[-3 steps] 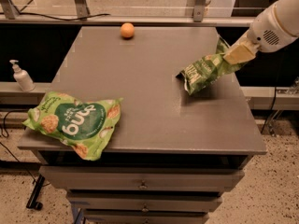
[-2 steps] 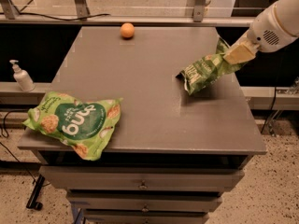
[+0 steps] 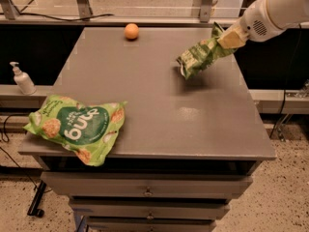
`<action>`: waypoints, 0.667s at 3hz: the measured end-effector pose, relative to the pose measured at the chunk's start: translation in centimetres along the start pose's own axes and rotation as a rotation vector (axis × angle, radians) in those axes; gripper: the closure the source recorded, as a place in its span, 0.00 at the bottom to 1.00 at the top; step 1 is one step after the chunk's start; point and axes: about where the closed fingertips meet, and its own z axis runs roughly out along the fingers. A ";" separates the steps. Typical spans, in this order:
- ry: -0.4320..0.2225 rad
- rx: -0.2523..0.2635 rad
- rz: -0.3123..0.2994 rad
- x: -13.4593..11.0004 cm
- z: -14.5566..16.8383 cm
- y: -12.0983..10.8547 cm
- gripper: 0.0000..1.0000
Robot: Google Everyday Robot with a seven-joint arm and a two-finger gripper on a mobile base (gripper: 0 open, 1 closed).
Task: Move green jalapeno chip bag near orange
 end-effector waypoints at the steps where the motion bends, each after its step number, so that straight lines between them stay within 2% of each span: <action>1: -0.088 0.066 0.000 -4.0 2.2 -2.4 1.00; 2: -0.148 0.121 0.016 -7.3 5.5 -4.6 1.00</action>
Offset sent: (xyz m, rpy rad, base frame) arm 0.1490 0.0653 0.0273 0.1210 -0.2572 -0.1014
